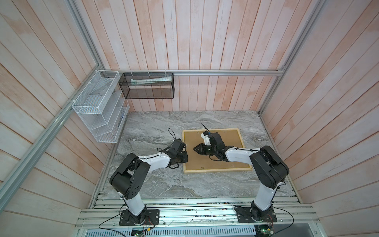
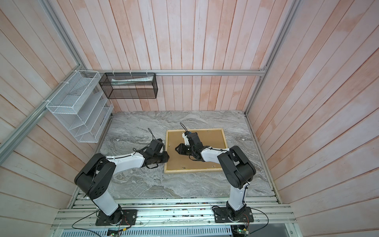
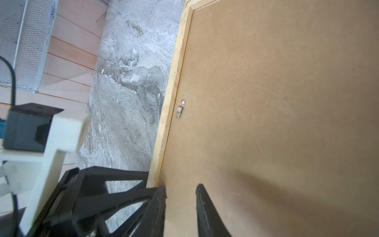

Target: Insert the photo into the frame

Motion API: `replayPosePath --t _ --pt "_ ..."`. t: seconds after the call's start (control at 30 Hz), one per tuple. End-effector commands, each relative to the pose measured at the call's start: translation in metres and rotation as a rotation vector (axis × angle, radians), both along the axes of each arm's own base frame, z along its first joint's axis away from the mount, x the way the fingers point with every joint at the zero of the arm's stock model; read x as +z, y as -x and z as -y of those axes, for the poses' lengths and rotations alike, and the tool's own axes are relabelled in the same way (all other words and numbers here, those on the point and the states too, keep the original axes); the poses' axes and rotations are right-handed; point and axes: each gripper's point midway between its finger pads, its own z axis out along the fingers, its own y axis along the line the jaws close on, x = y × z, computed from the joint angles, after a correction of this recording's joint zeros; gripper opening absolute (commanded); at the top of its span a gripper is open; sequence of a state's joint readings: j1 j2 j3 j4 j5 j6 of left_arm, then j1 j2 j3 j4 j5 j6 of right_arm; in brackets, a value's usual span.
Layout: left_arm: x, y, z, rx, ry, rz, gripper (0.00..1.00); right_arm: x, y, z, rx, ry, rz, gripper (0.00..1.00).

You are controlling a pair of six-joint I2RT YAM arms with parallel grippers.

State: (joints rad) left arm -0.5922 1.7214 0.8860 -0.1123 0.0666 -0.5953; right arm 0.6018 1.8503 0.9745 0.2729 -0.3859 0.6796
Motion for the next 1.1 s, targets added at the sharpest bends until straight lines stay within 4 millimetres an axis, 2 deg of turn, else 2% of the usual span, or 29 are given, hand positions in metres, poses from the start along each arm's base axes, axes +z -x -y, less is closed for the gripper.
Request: replayPosePath --t 0.0,0.27,0.57,0.77,1.07 --pt "-0.007 0.0 -0.001 0.018 -0.01 -0.005 0.32 0.0 -0.004 -0.013 0.014 -0.035 -0.019 0.26" --pt "-0.022 0.002 -0.01 0.045 -0.07 -0.035 0.24 -0.009 -0.012 -0.033 0.045 -0.079 -0.05 0.21" --pt "-0.045 0.009 -0.012 0.035 -0.11 -0.105 0.16 -0.025 -0.023 -0.045 0.039 -0.071 -0.083 0.23" --pt "-0.044 0.008 -0.01 0.031 -0.101 -0.105 0.15 -0.044 -0.033 -0.039 -0.04 -0.013 -0.124 0.24" --pt "-0.044 0.009 -0.007 0.021 -0.087 -0.108 0.14 -0.051 -0.041 -0.041 -0.068 0.0 -0.144 0.25"
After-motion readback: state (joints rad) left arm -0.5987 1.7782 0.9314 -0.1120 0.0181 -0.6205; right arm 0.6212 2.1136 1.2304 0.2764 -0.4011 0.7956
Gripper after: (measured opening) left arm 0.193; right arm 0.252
